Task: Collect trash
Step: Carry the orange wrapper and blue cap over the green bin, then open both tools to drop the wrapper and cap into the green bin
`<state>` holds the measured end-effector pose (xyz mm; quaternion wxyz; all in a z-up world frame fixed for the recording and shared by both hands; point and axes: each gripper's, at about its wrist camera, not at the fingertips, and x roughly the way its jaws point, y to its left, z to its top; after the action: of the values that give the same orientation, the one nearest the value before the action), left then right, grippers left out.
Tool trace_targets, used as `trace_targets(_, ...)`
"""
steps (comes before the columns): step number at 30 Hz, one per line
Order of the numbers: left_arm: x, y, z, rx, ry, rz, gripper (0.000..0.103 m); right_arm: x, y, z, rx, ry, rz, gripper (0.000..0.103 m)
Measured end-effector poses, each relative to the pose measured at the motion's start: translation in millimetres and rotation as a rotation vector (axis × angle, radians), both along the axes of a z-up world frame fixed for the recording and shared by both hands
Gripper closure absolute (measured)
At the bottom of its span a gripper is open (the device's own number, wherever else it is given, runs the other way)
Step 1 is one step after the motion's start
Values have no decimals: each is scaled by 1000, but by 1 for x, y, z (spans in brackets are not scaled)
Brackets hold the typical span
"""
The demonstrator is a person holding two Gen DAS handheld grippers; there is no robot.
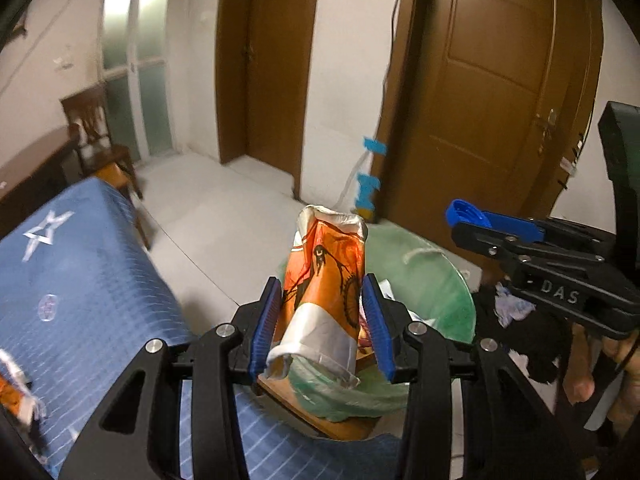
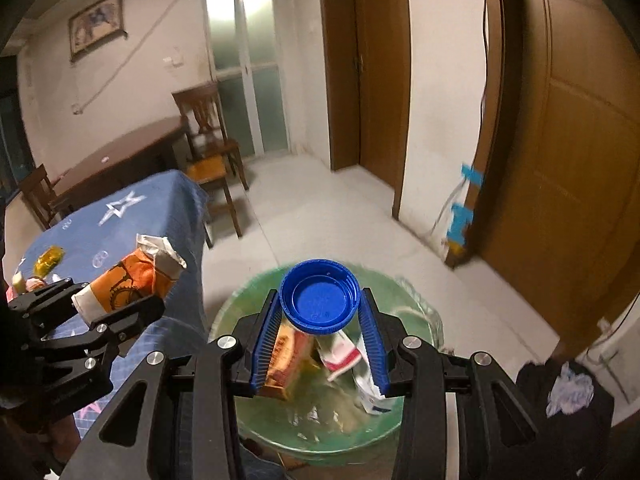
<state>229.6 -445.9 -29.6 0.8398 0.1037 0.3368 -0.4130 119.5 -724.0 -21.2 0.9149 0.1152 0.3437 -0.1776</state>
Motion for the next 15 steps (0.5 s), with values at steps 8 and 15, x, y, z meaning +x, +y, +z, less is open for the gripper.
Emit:
trace_targets(8, 16, -32, -31, 55, 79, -41, 63, 27, -10, -41, 46, 62, -17, 62)
trace_targets(15, 17, -42, -33, 62, 88, -48, 60, 32, -4, -54, 54, 71, -24, 62)
